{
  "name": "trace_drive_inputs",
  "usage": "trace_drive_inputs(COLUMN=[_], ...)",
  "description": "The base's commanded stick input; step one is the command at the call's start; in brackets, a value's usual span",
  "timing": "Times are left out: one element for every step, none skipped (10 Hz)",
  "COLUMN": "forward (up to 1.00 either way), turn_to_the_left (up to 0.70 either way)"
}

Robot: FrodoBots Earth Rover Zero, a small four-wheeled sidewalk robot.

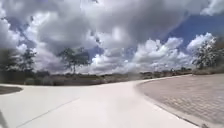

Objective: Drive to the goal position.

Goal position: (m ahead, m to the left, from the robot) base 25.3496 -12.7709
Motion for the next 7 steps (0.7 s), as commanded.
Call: trace_drive_inputs(forward=[0.85, 0.85, 0.85, 0.85, 0.85, 0.85, 0.85], turn_to_the_left=[0.00, 0.00, 0.00, 0.00, 0.00, 0.00, 0.00])
